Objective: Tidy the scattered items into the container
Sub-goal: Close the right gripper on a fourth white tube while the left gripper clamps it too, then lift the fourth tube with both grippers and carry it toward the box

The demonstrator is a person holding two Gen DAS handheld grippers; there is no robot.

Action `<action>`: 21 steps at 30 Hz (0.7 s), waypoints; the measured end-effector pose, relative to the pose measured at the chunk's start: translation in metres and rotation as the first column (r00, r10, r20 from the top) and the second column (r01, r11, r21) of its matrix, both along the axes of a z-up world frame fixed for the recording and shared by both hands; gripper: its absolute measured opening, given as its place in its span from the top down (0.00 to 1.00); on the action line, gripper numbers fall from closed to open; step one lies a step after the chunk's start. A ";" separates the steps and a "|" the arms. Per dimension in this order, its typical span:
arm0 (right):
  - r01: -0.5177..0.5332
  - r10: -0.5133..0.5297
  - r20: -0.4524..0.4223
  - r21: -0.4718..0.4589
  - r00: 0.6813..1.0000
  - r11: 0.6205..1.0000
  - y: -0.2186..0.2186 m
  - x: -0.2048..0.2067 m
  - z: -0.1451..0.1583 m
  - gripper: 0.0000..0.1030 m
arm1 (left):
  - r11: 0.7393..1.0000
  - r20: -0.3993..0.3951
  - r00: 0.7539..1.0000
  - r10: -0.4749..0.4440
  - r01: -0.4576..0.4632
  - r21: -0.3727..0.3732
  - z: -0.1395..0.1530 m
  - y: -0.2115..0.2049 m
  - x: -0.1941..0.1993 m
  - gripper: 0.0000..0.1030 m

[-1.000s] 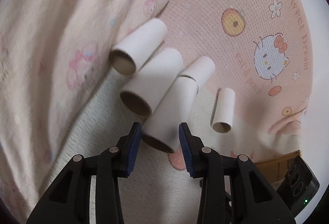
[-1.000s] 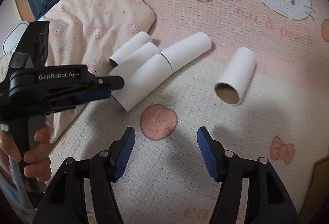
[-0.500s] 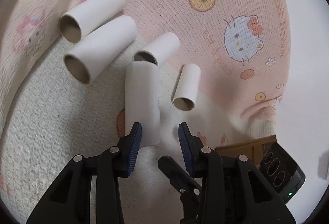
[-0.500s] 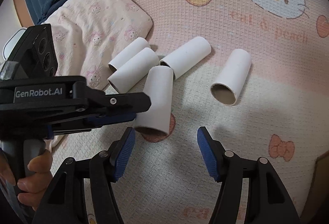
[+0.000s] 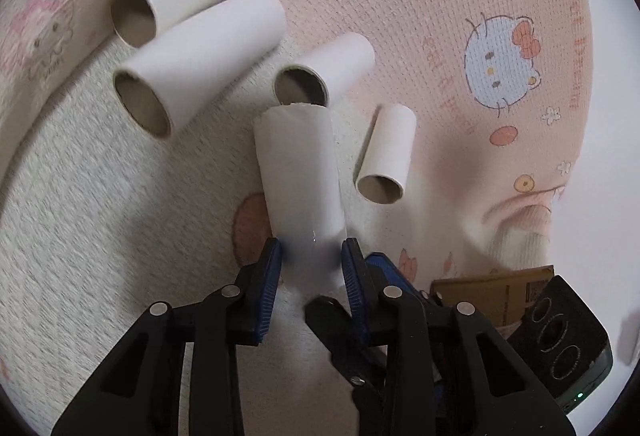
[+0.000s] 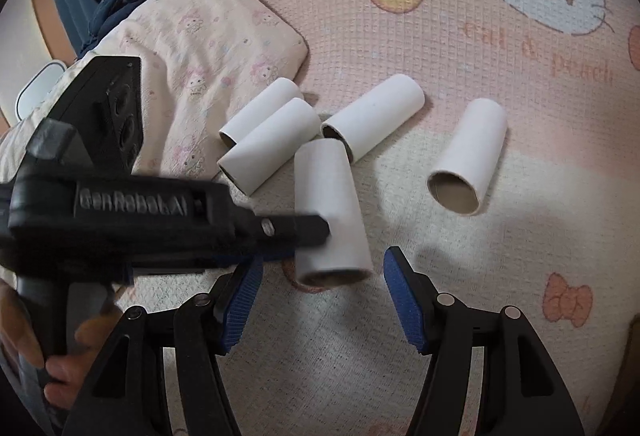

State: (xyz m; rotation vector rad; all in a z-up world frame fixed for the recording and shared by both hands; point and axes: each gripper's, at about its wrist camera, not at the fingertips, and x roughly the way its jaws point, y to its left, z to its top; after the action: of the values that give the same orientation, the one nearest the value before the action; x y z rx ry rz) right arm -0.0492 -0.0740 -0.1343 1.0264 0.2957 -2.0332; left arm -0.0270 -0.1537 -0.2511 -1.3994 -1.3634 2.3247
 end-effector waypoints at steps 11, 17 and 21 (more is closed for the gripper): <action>0.041 -0.036 0.099 -0.051 0.994 0.998 0.016 -0.018 -0.014 0.62 | 0.998 0.003 0.998 0.063 -0.063 0.004 0.002 -0.002 0.000 0.54; 0.027 -0.023 0.093 -0.041 0.995 0.999 0.015 -0.016 -0.014 0.62 | 0.996 -0.017 0.997 0.073 -0.074 -0.046 0.012 -0.008 -0.009 0.52; 0.050 -0.045 0.120 -0.044 0.992 0.998 0.014 -0.021 -0.015 0.60 | 0.997 -0.007 0.998 0.058 -0.058 -0.041 0.010 -0.007 -0.014 0.53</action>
State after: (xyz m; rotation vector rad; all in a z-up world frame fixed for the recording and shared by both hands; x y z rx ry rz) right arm -0.0701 -0.0599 -0.1497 1.1294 0.1613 -2.0024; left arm -0.0412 -0.1603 -0.2413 -1.3814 -1.3808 2.4043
